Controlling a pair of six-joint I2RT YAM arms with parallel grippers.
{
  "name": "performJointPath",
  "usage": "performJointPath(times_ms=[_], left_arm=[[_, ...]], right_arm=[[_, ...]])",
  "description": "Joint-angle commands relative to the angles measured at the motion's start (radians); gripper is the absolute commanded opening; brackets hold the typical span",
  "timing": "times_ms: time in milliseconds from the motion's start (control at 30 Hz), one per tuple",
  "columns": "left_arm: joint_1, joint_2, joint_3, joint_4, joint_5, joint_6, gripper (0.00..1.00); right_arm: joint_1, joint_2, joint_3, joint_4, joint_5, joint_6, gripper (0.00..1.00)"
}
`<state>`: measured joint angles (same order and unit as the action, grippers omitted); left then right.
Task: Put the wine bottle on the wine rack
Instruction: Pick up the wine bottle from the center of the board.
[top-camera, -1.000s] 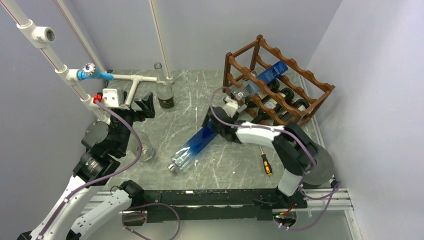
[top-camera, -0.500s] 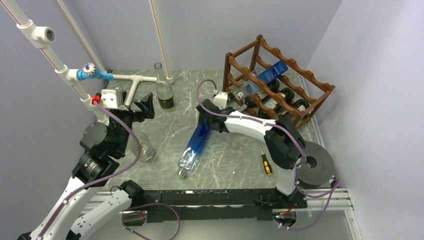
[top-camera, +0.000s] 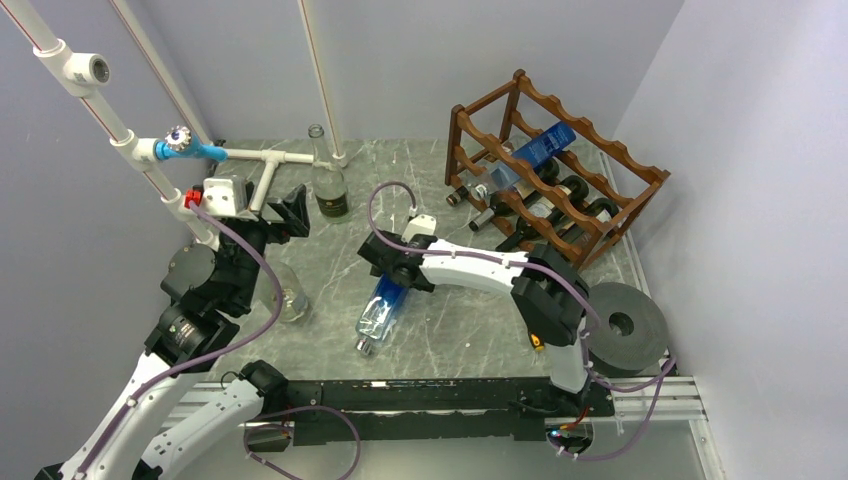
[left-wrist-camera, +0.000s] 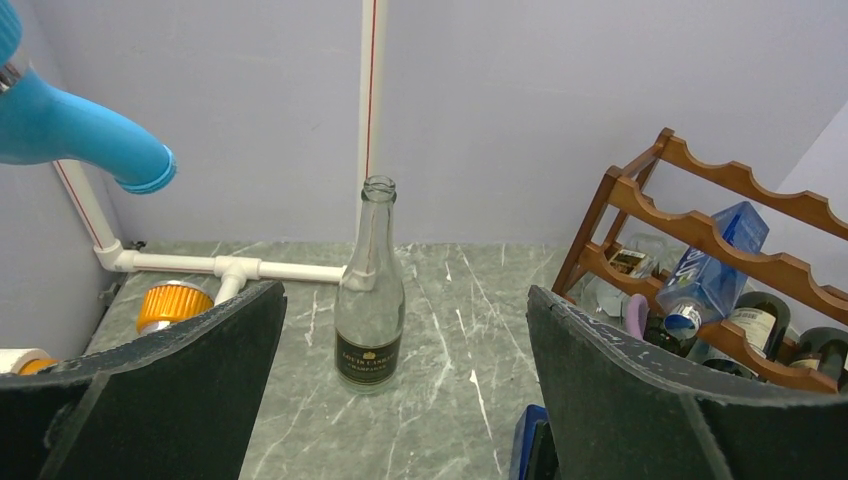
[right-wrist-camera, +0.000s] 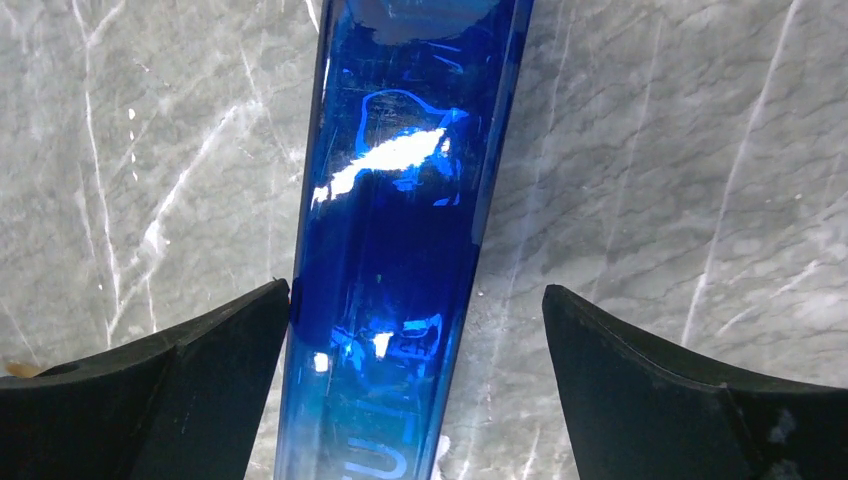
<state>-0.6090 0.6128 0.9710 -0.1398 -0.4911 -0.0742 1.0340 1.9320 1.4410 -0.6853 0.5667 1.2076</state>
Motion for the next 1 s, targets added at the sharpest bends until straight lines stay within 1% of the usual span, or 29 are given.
performJointPath(times_ms=[0, 100, 300, 467, 567, 633, 667, 700, 767, 800, 833, 967], left_arm=[[0.003, 0.012, 0.031, 0.006, 0.006, -0.016, 0.96], [0.003, 0.013, 0.02, 0.029, 0.01, -0.006, 0.96], [0.003, 0.011, 0.03, 0.013, 0.014, -0.012, 0.96], [0.003, 0.016, 0.03, 0.018, -0.002, 0.0, 0.97], [0.004, 0.015, 0.033, 0.015, -0.008, 0.004, 0.97], [0.005, 0.014, 0.029, 0.021, -0.015, 0.008, 0.97], [0.005, 0.015, 0.028, 0.023, -0.017, 0.008, 0.97], [0.005, 0.015, 0.028, 0.023, -0.016, 0.01, 0.97], [0.005, 0.017, 0.028, 0.022, -0.014, 0.009, 0.97], [0.005, 0.02, 0.026, 0.023, -0.014, 0.009, 0.97], [0.005, 0.023, 0.025, 0.026, -0.016, 0.01, 0.97], [0.005, 0.036, 0.032, 0.017, -0.007, 0.006, 0.97]], right_arm=[[0.012, 0.024, -0.003, -0.001, -0.014, 0.066, 0.97], [0.012, 0.04, -0.004, 0.036, -0.032, 0.056, 0.96], [0.012, 0.078, 0.044, 0.007, -0.011, 0.076, 0.92], [0.004, 0.091, 0.02, 0.043, -0.012, 0.092, 0.89], [0.0, 0.126, 0.057, 0.027, -0.009, 0.084, 0.88], [0.0, 0.158, 0.101, -0.012, 0.0, 0.076, 0.87], [0.0, 0.174, 0.119, -0.028, 0.003, 0.075, 0.83], [0.0, 0.193, 0.136, -0.043, 0.003, 0.077, 0.76], [0.0, 0.208, 0.146, -0.045, -0.005, 0.08, 0.55], [0.0, 0.212, 0.146, -0.038, -0.012, 0.076, 0.49], [0.0, 0.215, 0.144, -0.032, -0.019, 0.072, 0.46], [-0.001, 0.218, 0.132, -0.027, -0.023, 0.075, 0.42]])
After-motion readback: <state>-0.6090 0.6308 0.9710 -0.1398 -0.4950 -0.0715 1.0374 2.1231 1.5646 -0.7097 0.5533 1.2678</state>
